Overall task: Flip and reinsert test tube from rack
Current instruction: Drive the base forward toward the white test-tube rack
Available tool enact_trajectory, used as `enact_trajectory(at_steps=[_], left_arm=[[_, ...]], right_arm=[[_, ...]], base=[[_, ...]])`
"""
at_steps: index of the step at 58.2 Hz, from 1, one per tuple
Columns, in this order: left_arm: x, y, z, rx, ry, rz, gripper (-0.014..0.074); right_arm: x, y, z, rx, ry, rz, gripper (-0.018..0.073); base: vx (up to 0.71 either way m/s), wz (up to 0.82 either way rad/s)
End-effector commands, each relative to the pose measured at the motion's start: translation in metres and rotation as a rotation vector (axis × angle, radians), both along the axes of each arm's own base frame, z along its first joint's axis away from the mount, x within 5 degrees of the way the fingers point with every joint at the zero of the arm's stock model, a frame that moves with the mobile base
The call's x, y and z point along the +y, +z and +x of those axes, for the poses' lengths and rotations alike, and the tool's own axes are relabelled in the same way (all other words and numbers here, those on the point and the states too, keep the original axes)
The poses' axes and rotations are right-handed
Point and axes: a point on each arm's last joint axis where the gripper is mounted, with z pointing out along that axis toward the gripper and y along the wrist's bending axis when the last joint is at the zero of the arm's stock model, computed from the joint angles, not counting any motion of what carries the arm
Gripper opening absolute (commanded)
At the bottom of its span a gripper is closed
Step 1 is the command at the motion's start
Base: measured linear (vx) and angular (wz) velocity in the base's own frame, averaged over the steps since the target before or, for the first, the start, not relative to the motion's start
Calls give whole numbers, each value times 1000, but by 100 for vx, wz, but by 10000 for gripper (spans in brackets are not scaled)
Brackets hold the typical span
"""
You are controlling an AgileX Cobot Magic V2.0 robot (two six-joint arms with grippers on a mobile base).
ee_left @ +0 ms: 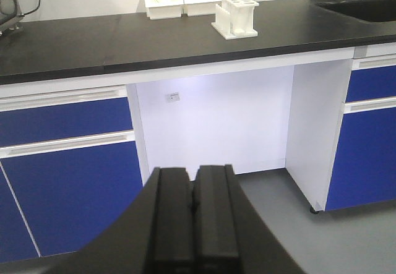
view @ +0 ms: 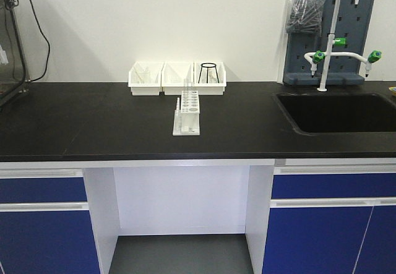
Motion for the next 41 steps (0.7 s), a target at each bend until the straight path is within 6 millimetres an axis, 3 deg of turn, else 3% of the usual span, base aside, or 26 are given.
enact_trajectory(at_steps=[1,41], left_arm=[[-1,9,0,-89,-13,-21,-6],[-1,9,0,-89,-13,-21,-6]], right_arm=[[0,7,-1,-92,3,-2,-11],[0,7,-1,-92,3,-2,-11]], base=[[0,-1],[0,0]])
